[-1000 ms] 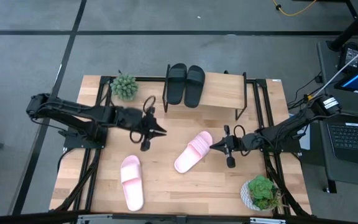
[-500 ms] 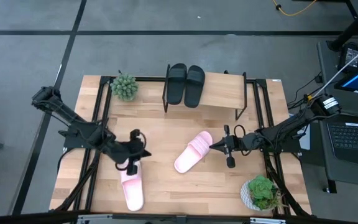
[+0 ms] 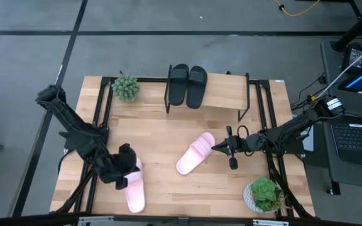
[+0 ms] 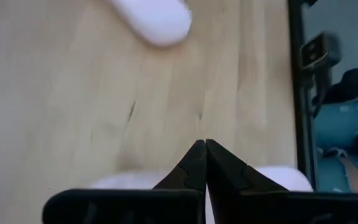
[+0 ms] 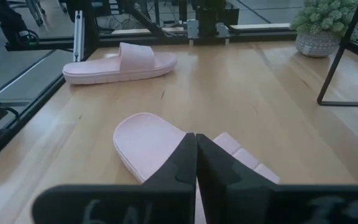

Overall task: Pick and place slides into the shelf
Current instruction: Put the left pink slide on the shelf

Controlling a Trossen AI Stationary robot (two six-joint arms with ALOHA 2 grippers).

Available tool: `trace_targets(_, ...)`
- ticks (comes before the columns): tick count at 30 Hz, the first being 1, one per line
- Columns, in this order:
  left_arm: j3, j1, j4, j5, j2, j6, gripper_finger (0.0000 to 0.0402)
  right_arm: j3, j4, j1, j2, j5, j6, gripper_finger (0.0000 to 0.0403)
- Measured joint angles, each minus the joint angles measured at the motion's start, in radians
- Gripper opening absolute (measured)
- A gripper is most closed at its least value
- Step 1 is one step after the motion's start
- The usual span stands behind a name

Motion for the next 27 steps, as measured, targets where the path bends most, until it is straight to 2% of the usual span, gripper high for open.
trace_targets(4,0.0,-0.015,0.0,0.038,0.071,-0.073,0.0,0.0,0.0,0.0,0.0,0.0,0.0,0.0007)
trace_targets(11,0.033,-0.018,0.04,0.159,0.208,-0.138,0.0,0.0,-0.015,-0.009,0.0,0.061,-0.001,0.0007)
trace_targets(20,0.26,-0.046,-0.224,0.175,0.326,-0.15,0.0,0.0,-0.015,-0.043,0.0,0.068,0.0,0.0007)
trace_targets(27,0.281,-0.046,-0.26,0.175,0.359,-0.219,0.0,0.0,-0.017,-0.042,0.0,0.068,0.001,0.0007)
